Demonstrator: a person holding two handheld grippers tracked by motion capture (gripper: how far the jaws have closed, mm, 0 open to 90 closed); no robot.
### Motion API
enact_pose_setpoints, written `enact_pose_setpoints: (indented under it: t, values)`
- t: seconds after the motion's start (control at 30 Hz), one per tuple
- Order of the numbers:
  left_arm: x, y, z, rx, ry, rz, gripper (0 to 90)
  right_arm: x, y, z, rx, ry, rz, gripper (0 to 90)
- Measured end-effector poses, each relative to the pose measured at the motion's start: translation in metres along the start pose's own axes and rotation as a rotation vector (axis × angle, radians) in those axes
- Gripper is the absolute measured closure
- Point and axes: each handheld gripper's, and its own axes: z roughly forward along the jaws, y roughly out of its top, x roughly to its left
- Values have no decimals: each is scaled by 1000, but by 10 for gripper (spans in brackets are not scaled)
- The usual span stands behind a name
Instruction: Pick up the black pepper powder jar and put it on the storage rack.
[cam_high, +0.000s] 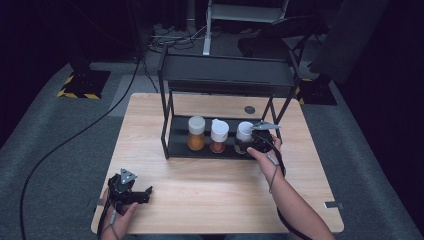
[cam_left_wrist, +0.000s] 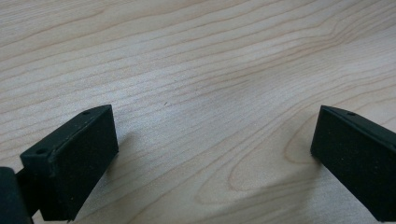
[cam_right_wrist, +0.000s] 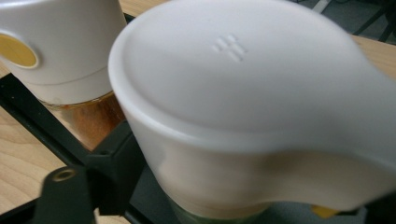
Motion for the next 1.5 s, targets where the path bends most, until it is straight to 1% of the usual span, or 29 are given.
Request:
enact_pose_setpoints:
  t: [0.13, 0.27, 0.43, 0.53, 0.57, 0.7, 0.73, 0.77, 0.83, 0.87, 0.9, 0.97, 1.03, 1.07, 1.17, 1.2, 1.5]
  values:
    - [0, 0, 0, 0, 0, 0, 3, -2, 2, -7, -8, 9, 13, 142]
    - [0, 0, 0, 0, 0, 0, 3, -2, 5, -16, -20, 13, 9, 123]
    - [0, 0, 0, 0, 1, 0, 3, 0, 10, -31, -48, 12, -19, 117]
    - [0, 0, 0, 0, 1, -1, 3, 1, 11, -39, -54, 12, -24, 115]
    - [0, 0, 0, 1, 1, -1, 3, 2, 11, -44, -53, 10, -30, 114]
    - [0, 0, 0, 0, 1, -1, 3, 3, 9, -55, -63, 7, -45, 114]
    - [0, 0, 0, 0, 1, 0, 3, 3, 9, -55, -63, 7, -45, 114]
    - [0, 0, 0, 0, 1, 0, 3, 3, 8, -61, -71, 11, -39, 112]
    - [0, 0, 0, 0, 1, -1, 3, 4, 7, -67, -80, 13, -41, 111]
    - [0, 0, 0, 0, 1, -1, 3, 4, 7, -67, -80, 13, -41, 111]
    - [0, 0, 0, 1, 1, -1, 3, 5, 7, -73, -88, 18, -43, 103]
    - [0, 0, 0, 1, 1, -1, 3, 5, 6, -75, -90, 19, -43, 102]
    - [0, 0, 0, 0, 1, -1, 3, 7, 4, -83, -97, 21, -42, 102]
    - [0, 0, 0, 0, 1, -1, 3, 7, 4, -83, -97, 21, -42, 102]
    - [0, 0, 0, 0, 1, -1, 3, 11, -1, -91, -99, 28, -43, 102]
    - [0, 0, 0, 0, 1, -1, 3, 11, -1, -91, -99, 28, -43, 102]
    - [0, 0, 0, 0, 1, -1, 3, 18, -13, -109, -104, 37, -40, 93]
